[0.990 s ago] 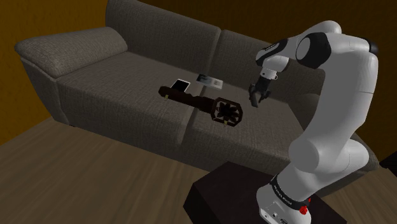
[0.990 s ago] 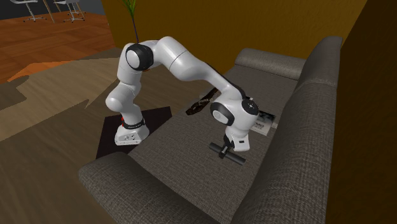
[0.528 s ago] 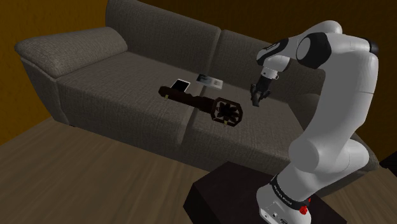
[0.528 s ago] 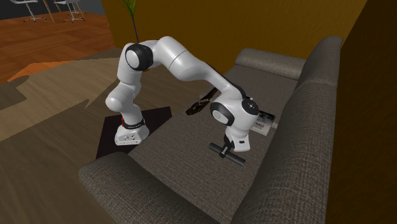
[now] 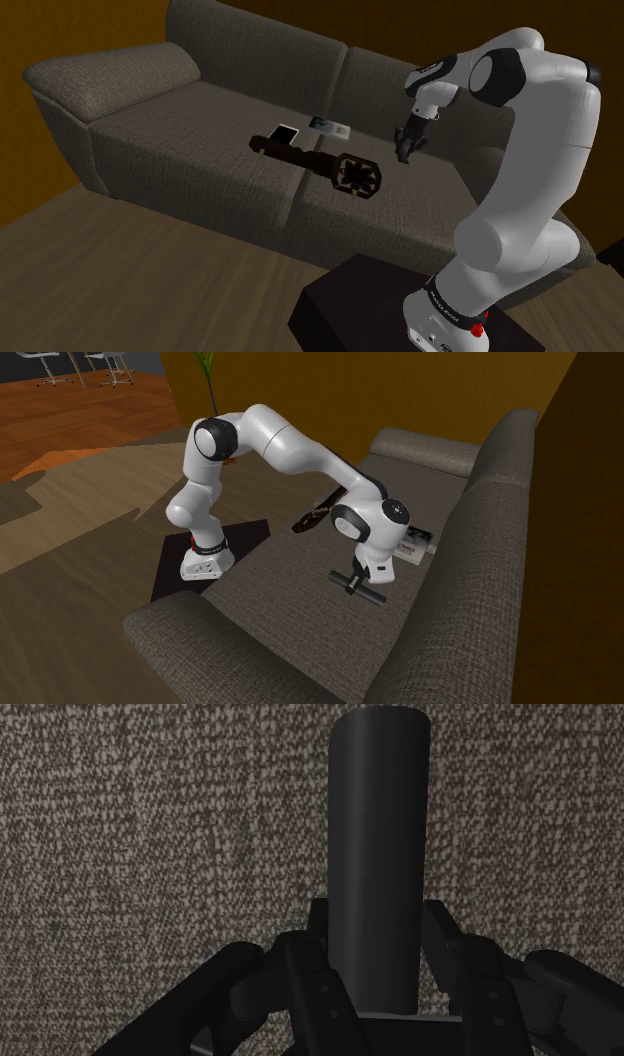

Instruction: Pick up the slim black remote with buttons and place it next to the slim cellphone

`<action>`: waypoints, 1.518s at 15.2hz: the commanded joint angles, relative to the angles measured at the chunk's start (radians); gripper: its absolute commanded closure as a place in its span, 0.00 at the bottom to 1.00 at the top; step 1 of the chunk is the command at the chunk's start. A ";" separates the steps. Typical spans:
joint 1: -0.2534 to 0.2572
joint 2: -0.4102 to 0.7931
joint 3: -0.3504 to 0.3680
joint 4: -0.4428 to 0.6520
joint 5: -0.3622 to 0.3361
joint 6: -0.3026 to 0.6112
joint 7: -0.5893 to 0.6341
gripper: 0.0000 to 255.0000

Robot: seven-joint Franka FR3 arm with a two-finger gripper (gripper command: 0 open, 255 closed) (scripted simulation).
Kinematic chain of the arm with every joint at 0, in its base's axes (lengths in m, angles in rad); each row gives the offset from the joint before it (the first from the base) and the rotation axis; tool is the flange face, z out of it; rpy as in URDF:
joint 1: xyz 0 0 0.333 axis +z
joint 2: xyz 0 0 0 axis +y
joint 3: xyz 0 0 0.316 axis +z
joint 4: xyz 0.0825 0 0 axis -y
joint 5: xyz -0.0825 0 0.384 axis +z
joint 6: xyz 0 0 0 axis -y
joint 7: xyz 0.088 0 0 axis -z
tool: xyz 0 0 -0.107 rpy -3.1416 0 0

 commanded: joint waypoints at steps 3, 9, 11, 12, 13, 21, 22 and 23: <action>0.002 -0.022 -0.004 0.023 -0.009 -0.044 0.008 1.00; 0.003 -0.050 -0.009 0.065 -0.021 -0.112 0.019 1.00; 0.003 -0.057 -0.010 0.081 -0.025 -0.134 0.022 1.00; 0.021 -0.077 -0.005 0.053 -0.028 -0.123 0.042 1.00; 0.039 -0.097 0.000 0.027 -0.031 -0.114 0.063 1.00; 0.164 -0.216 0.058 -0.131 -0.045 -0.051 0.236 1.00; 0.178 -0.227 0.067 -0.144 -0.045 -0.045 0.258 1.00; 0.193 -0.237 0.076 -0.157 -0.044 -0.039 0.280 1.00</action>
